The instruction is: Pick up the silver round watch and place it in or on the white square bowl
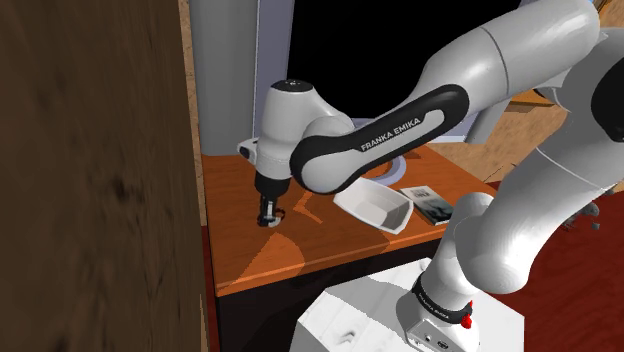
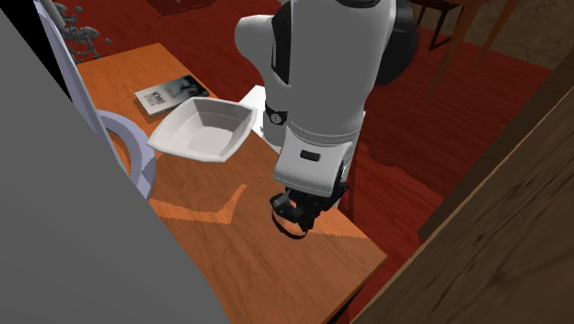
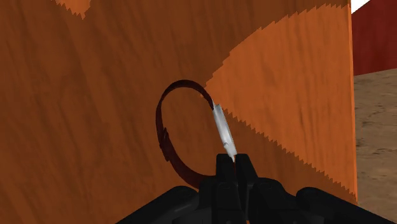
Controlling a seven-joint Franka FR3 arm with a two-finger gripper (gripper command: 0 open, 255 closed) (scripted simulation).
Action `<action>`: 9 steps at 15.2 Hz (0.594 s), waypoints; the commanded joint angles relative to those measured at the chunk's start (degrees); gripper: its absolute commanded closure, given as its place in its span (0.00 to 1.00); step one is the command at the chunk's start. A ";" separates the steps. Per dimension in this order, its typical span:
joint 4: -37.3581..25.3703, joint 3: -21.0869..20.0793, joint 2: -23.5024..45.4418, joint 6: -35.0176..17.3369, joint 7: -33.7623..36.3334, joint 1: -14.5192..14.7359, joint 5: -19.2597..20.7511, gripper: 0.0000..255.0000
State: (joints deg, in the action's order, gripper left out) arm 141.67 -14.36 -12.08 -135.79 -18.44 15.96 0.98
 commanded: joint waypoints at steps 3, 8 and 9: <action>-1.49 0.25 -2.01 3.47 -0.60 0.21 -0.66 1.00; -3.75 0.58 -3.95 7.63 -1.20 0.35 -1.19 1.00; -4.24 0.64 -4.30 8.45 -1.30 0.37 -1.27 1.00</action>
State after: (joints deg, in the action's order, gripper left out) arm 138.04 -13.75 -16.06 -128.30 -19.69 16.29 -0.21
